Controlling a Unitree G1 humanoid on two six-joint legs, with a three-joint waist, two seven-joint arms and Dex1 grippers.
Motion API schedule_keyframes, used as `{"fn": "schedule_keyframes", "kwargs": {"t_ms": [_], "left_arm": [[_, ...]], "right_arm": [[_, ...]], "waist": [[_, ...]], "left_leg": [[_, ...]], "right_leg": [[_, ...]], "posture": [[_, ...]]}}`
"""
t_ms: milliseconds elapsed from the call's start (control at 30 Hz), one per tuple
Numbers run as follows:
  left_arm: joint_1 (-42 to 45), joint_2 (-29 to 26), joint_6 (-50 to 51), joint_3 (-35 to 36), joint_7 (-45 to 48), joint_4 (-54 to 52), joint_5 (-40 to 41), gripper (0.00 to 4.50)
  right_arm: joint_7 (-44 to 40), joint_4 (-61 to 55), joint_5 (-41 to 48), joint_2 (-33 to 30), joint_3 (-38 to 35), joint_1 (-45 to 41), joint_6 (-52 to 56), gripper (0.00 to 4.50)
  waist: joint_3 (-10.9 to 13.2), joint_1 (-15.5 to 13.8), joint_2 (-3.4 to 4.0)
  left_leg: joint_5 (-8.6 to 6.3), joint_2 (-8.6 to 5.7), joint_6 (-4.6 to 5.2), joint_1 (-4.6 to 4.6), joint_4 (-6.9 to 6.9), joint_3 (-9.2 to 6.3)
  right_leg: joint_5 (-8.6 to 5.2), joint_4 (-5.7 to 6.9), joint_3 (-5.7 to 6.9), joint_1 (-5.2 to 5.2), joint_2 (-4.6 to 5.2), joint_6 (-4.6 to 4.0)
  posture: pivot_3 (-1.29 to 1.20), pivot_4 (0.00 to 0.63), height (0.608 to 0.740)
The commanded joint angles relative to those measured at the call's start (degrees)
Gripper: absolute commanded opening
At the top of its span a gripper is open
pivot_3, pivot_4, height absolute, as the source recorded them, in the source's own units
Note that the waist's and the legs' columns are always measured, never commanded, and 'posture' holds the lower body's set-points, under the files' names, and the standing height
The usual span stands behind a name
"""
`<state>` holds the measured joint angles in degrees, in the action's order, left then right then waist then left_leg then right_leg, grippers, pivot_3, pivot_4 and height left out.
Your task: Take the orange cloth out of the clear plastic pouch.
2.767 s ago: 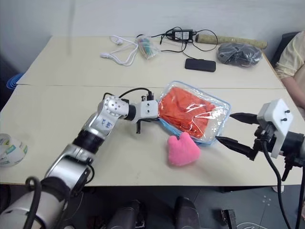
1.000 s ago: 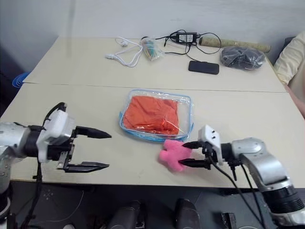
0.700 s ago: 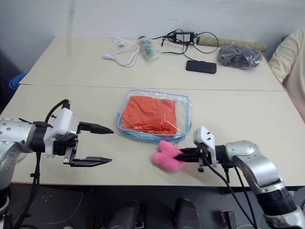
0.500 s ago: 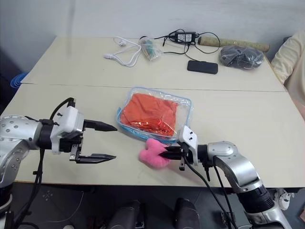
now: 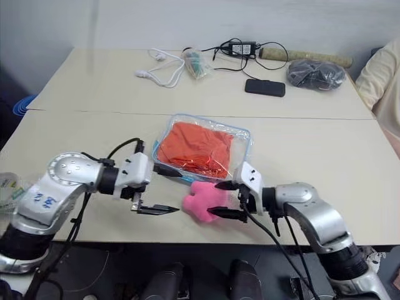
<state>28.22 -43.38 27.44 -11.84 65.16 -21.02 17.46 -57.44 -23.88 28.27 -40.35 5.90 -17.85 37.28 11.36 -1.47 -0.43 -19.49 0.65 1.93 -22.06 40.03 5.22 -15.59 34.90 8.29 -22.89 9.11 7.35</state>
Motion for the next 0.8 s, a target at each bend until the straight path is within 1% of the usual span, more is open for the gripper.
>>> {"fn": "schedule_keyframes", "kwargs": {"t_ms": [33, 100, 133, 233, 267, 433, 533, 600, 667, 767, 800], "left_arm": [[3.7, 2.3, -3.9, -3.7, 1.1, 2.0, -2.4, 4.36], [5.6, 4.1, -6.6, -6.5, 1.7, 4.3, -4.7, 4.36], [6.4, 5.0, -7.5, -7.6, 1.7, 5.6, -5.7, 4.36], [8.3, 8.4, -11.7, -11.2, 1.7, 10.4, -9.0, 4.36], [8.7, 9.3, -13.4, -12.5, 2.1, 11.7, -10.0, 4.36], [9.6, 12.8, -17.7, -16.7, 3.1, 17.9, -14.0, 4.36], [9.9, 14.4, -19.0, -17.2, 2.2, 21.0, -15.9, 4.36], [9.8, 14.8, -19.6, -16.8, 2.3, 21.9, -16.3, 3.96], [9.7, 14.8, -19.5, -16.3, 2.6, 21.8, -16.2, 3.49], [9.6, 14.4, -18.1, -14.8, 2.6, 20.8, -15.2, 2.57], [9.5, 14.2, -17.7, -14.2, 2.5, 20.5, -14.8, 2.35]], "right_arm": [[-1.8, -3.6, 4.6, -4.4, -6.6, -3.1, 2.3, 4.09], [-3.7, -2.1, 3.7, -7.6, -8.2, -4.8, 0.2, 4.09], [-4.5, -0.8, 1.8, -9.0, -7.8, -5.5, -2.0, 4.09], [-6.4, 7.2, -12.1, -13.1, -1.8, -6.9, -18.9, 4.09], [-7.1, 10.2, -15.9, -13.4, 0.1, -7.5, -25.0, 4.09], [-7.9, 20.7, -24.0, -9.9, 6.0, -12.8, -38.6, 4.09], [-7.5, 26.2, -27.2, -7.1, 8.3, -15.8, -44.6, 4.09], [-7.5, 28.6, -27.2, -5.2, 8.4, -16.9, -45.5, 3.71], [-7.9, 30.3, -27.8, -4.6, 8.6, -17.3, -46.9, 3.18], [-8.4, 32.1, -28.7, -4.4, 8.8, -17.3, -49.1, 2.13], [-8.6, 32.4, -28.4, -4.2, 8.6, -17.4, -49.2, 1.84]], "waist": [[0.0, 0.0, 0.00], [0.0, -0.1, 0.00], [0.0, 0.0, 0.00], [0.0, 0.1, 0.00], [0.0, 0.1, -0.01], [0.0, 0.4, 0.00], [0.0, 0.5, 0.00], [0.0, 0.3, 0.00], [0.0, 0.1, 0.00], [0.0, 0.1, 0.00], [0.0, 0.1, 0.00]], "left_leg": [[0.00, 0.00, 0.00, -0.02, 0.01, 0.00], [-0.01, -0.01, 0.02, -0.02, 0.01, 0.00], [-0.01, -0.02, 0.03, -0.02, 0.01, 0.01], [-0.02, -0.08, 0.04, -0.03, -0.01, 0.09], [-0.02, -0.22, 0.04, -0.03, 0.00, 0.21], [-0.01, -0.26, 0.02, -0.08, -0.01, 0.27], [0.00, -0.18, 0.01, -0.08, 0.01, 0.24], [0.00, -0.01, 0.01, -0.08, 0.01, 0.23], [0.00, 0.03, 0.01, -0.09, 0.06, 0.23], [0.01, 0.02, 0.02, -0.11, 0.10, 0.22], [0.01, 0.03, 0.02, -0.11, 0.10, 0.20]], "right_leg": [[0.01, -0.01, 0.00, -0.01, 0.00, -0.01], [0.01, -0.01, 0.00, -0.01, 0.00, -0.01], [0.01, -0.02, 0.00, -0.01, 0.01, -0.01], [0.01, -0.07, 0.02, -0.01, -0.01, 0.00], [0.01, -0.08, 0.02, -0.01, -0.03, 0.00], [0.01, -0.05, 0.02, -0.10, -0.04, 0.00], [0.01, -0.05, 0.02, -0.09, -0.08, 0.00], [0.01, -0.05, 0.02, -0.09, -0.08, 0.00], [0.01, -0.05, 0.04, -0.06, -0.07, 0.00], [0.02, -0.07, 0.12, 0.02, -0.03, 0.01], [0.02, -0.06, 0.12, 0.02, -0.03, 0.01]], "posture": [[0.00, 0.150, 0.740], [0.00, 0.150, 0.740], [0.00, 0.150, 0.740], [0.00, 0.150, 0.740], [0.00, 0.150, 0.740], [0.00, 0.150, 0.740], [0.00, 0.150, 0.740], [0.00, 0.150, 0.740], [0.00, 0.150, 0.740], [0.00, 0.150, 0.740], [0.00, 0.150, 0.740]]}}
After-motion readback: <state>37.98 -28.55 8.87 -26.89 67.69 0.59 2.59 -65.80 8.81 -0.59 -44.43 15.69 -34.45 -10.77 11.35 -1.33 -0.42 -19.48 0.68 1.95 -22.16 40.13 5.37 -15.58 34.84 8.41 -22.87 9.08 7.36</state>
